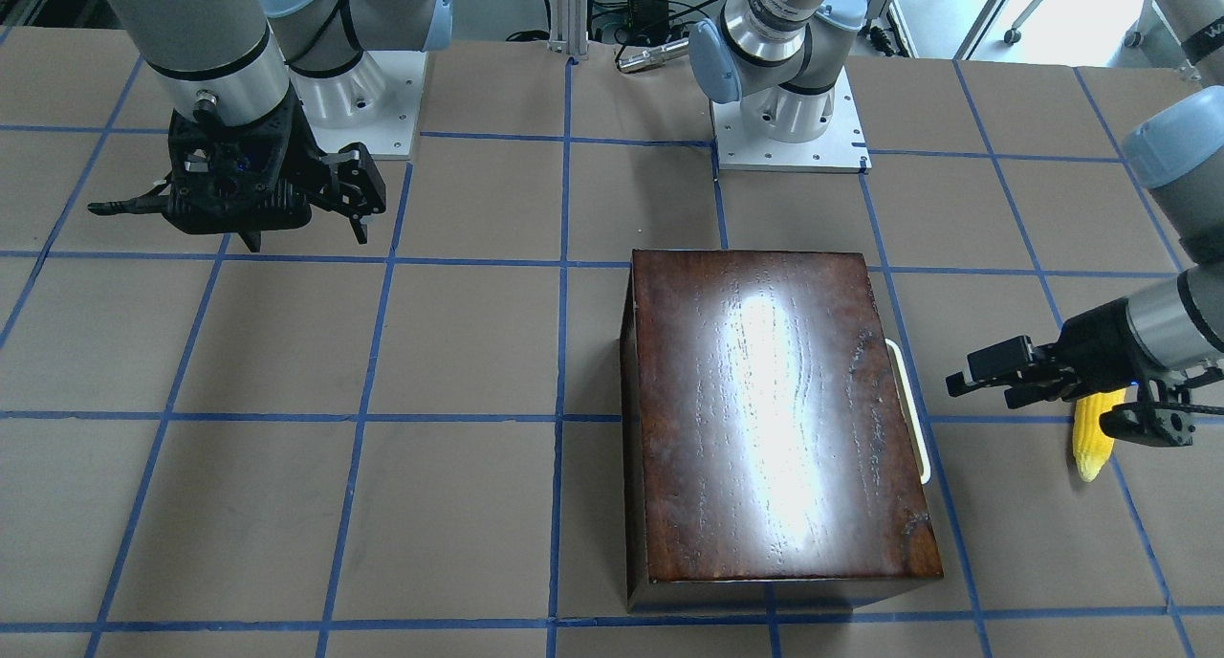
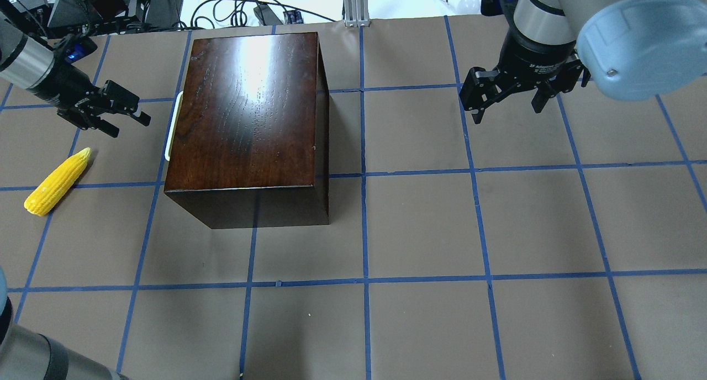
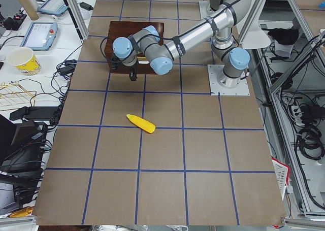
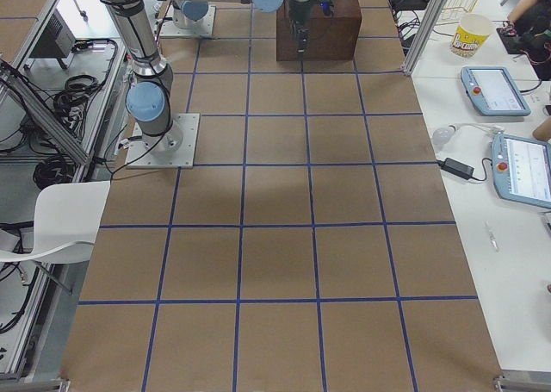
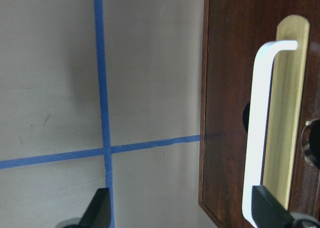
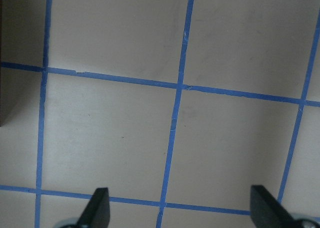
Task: Open drawer and put corn inside
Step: 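Close the left gripper on the white drawer handle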
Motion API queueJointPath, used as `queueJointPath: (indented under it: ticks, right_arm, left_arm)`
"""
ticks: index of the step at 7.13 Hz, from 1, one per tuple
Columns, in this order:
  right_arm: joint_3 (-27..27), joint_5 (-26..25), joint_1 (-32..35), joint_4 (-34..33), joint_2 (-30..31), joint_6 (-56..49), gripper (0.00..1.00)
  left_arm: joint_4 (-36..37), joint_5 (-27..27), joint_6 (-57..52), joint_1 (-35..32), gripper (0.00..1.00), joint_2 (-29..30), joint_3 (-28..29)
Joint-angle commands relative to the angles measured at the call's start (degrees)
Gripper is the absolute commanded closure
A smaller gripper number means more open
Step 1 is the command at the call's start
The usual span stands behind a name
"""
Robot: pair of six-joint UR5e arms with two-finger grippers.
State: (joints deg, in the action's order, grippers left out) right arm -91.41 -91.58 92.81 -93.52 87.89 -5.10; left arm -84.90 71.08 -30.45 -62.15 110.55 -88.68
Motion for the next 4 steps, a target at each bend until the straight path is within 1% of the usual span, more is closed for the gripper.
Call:
queueJointPath:
  ticks: [1, 3, 4]
  right_arm:
    - [0.0, 0.0, 0.1, 0.0, 0.0, 0.0, 0.0]
    - [0.0, 0.0, 0.1, 0.0, 0.0, 0.0, 0.0]
    - [0.0, 0.0, 0.1, 0.0, 0.0, 0.0, 0.0]
  left_arm:
    - [1.0, -2.3, 0.0, -0.2, 0.0, 0.5, -1.0]
    - [1.0, -2.3, -0.3, -0.9, 0.0, 0.6, -1.0]
    - [2.2, -2.1, 0.4, -2.2, 0.0, 0.9, -1.1]
